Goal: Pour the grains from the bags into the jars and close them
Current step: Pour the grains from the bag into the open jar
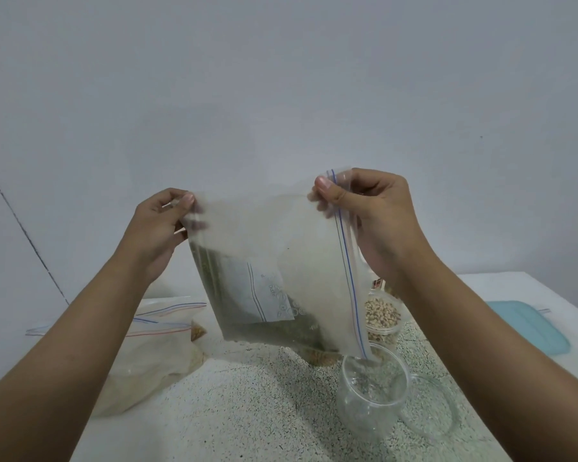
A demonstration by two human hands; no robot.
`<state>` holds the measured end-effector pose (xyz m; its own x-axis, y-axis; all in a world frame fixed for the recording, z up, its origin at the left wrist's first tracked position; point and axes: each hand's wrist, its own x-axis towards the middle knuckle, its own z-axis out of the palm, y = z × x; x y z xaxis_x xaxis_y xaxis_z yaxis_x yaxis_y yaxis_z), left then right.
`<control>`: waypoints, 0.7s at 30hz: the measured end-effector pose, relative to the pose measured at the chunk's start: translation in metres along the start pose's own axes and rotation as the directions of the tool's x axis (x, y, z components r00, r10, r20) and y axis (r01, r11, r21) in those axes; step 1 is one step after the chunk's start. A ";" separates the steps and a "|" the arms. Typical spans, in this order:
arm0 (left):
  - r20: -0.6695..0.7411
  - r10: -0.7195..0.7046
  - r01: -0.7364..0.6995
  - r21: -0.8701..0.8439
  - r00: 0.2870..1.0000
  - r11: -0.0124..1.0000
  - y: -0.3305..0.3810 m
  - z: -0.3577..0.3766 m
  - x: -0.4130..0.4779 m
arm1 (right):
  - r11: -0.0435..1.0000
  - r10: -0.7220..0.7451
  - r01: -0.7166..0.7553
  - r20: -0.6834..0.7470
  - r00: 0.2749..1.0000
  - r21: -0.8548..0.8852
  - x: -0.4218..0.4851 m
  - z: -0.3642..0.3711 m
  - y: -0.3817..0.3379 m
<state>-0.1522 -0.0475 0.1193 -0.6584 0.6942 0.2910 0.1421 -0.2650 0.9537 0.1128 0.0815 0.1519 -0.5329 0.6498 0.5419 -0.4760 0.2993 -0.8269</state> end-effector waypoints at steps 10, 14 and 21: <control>0.017 -0.007 0.007 0.003 1.000 1.000 -0.006 0.009 0.001 | 1.000 0.022 -0.022 -0.019 1.000 0.006 -0.003 -0.011 -0.002; 0.024 0.006 -0.005 -0.011 1.000 1.000 -0.005 0.012 0.002 | 0.999 0.037 -0.035 -0.046 0.998 0.034 -0.005 -0.015 -0.001; 0.025 0.073 -0.074 0.009 0.997 0.997 0.003 0.022 -0.002 | 0.992 0.076 -0.070 -0.064 0.995 0.101 -0.015 -0.028 -0.001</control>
<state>-0.1346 -0.0352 0.1236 -0.6276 0.6892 0.3621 0.1971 -0.3092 0.9303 0.1406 0.0912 0.1405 -0.5221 0.7138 0.4667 -0.5062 0.1811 -0.8432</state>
